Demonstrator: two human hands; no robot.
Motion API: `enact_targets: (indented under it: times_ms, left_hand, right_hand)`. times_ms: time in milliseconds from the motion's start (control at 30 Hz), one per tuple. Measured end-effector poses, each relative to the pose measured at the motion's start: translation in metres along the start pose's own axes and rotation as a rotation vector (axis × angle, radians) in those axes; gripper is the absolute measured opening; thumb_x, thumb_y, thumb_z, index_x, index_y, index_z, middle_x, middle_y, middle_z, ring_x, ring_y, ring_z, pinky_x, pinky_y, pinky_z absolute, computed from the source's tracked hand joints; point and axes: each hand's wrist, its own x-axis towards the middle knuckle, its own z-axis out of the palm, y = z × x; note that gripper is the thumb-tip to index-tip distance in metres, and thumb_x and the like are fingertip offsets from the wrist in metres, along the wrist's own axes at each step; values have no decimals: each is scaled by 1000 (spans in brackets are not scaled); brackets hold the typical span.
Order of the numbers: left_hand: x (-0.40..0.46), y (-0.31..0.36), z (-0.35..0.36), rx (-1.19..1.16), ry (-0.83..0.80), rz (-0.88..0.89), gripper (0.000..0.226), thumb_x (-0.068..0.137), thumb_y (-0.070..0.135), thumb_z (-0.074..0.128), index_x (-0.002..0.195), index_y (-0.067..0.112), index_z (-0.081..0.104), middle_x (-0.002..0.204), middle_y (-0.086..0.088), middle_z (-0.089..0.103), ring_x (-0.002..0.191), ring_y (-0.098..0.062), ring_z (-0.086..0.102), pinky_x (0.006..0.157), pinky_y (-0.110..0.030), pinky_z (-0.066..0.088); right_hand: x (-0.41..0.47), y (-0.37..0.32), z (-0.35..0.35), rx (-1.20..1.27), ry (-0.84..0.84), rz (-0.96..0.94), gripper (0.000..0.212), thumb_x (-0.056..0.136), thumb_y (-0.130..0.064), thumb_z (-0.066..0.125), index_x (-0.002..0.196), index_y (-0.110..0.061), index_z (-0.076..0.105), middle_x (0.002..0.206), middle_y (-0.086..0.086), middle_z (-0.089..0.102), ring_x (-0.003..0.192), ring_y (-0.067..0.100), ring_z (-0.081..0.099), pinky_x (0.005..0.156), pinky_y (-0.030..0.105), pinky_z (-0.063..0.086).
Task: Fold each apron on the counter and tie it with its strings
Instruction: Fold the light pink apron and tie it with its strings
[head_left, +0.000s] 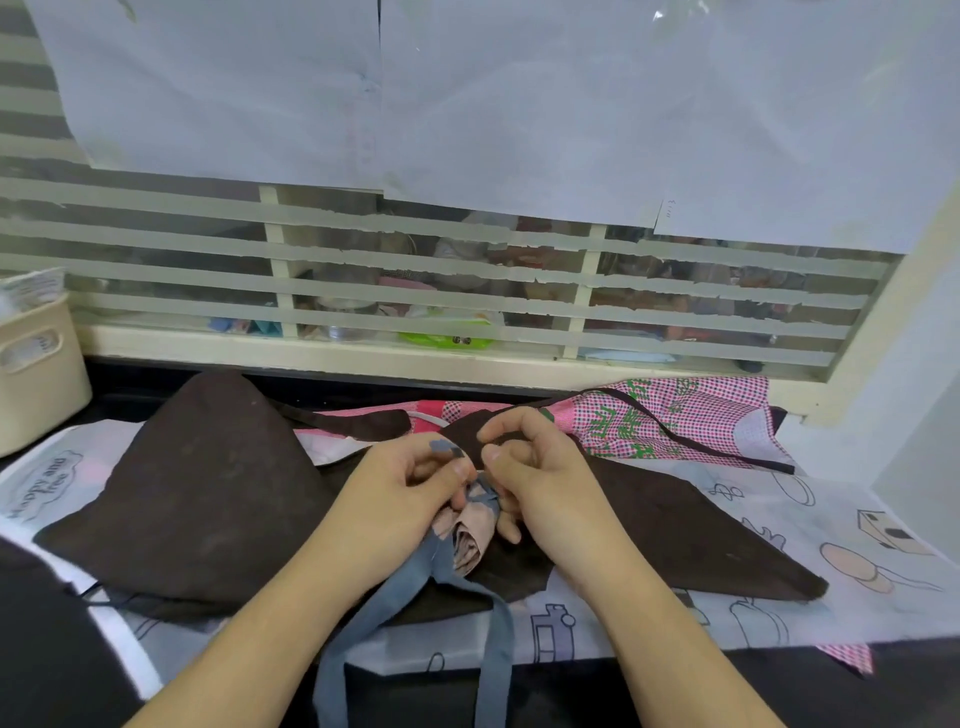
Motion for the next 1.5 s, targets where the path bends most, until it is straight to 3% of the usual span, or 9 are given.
enact_targets:
  times_ms: [100,267,433,567,733,933,1100,1267,1500]
  left_hand:
    - [-2,-1,2,107,-12,14,20,99,17,69,81,24,75,67,-7,66,61,-12,56,63,-27,48]
    - [-4,-2,0,167,-55,27,14,99,21,69,90,26,79,71,-5,65,63,-10,51,63,-34,48]
    - [-6,0,2,203,-48,61,12,96,23,74,87,30,80,72,-2,70,63,-11,55,65,-34,51]
    - [-7,1,2,198,-17,67,20,96,15,70,85,30,78,63,2,67,57,-9,56,61,-30,50]
    - [-5,0,-1,207,75,45,22,94,13,72,86,32,80,70,3,73,61,-12,65,63,-32,57]
    - [-5,2,-4,209,118,13,17,88,12,81,85,29,78,79,5,75,65,-15,68,60,-24,57]
    - [-5,1,-1,161,198,-5,16,92,15,77,87,30,76,80,0,75,71,-20,71,66,-29,59]
    - [-6,6,0,3,195,-6,15,91,9,78,90,23,80,85,3,78,79,-9,72,72,-17,55]
    - [-5,3,0,-76,170,-95,7,93,13,77,90,17,82,84,-4,80,83,-19,77,72,-21,59]
  right_hand:
    - [-1,-1,2,-15,-24,-11,10,106,-21,57,106,-15,65,77,9,49,53,23,41,43,31,39]
    - [-1,3,2,-183,-71,-59,25,104,-36,62,90,-16,65,68,16,50,48,19,43,47,32,39]
    - [1,4,1,-3,-55,44,49,101,-55,51,78,-13,59,62,-3,44,51,23,40,51,38,38]
    - [0,6,-2,-189,-102,28,39,98,-48,63,72,-19,56,62,12,56,52,28,50,59,43,42]
    - [-1,4,-3,-250,-158,18,31,102,-29,64,76,-12,62,70,27,63,51,26,56,61,36,47]
    - [2,5,-6,-177,-90,46,33,106,-22,58,73,-21,64,58,7,53,51,18,48,60,33,41]
    - [2,6,-5,-143,-136,59,29,105,-14,55,79,-21,65,67,7,49,58,15,44,59,28,39]
    - [2,8,1,-219,-163,60,28,103,-14,60,76,-23,64,67,5,52,63,21,46,64,35,41]
    - [2,8,1,-179,-128,49,19,98,-14,69,80,-15,68,67,8,61,58,21,52,62,35,45]
